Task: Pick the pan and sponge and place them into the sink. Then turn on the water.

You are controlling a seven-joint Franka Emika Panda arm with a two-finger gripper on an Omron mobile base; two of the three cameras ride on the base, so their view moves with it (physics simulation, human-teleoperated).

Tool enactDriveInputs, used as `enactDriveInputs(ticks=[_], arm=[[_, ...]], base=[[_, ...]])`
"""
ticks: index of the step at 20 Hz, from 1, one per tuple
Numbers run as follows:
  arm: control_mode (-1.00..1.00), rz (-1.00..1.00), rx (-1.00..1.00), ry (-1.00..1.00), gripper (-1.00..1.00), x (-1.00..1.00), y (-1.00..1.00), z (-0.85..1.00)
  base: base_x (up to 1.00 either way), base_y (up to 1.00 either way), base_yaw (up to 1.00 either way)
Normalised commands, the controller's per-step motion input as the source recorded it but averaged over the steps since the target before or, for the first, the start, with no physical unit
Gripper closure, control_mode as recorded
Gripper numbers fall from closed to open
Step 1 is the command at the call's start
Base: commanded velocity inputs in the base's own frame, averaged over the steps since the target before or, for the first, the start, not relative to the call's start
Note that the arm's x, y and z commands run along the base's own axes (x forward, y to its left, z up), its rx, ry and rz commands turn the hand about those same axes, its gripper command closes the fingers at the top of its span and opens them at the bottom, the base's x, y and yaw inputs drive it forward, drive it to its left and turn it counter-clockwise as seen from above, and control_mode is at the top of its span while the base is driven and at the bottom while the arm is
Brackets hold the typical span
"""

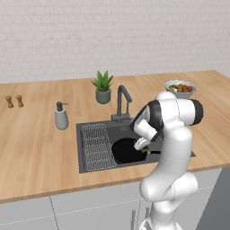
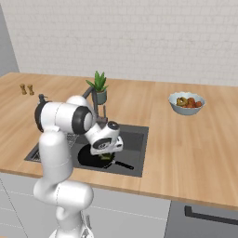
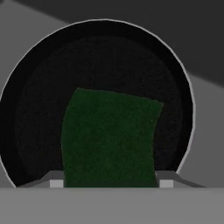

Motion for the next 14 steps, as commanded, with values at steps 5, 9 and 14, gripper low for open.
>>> enactDriveInputs(ticks=[5,9,14], arm=[[-1.0,0.0,0.0,-0.02,1.0,0.12,0.06,0.0],[-1.0,0.0,0.0,0.0,1.0,0.01,0.0,-0.01],[-1.0,0.0,0.0,-0.04,-1.0,-0.14,0.01,0.01]], base=[[0.0,0.0,0.0],[0.0,0.0,0.0],[0.0,0.0,0.0]])
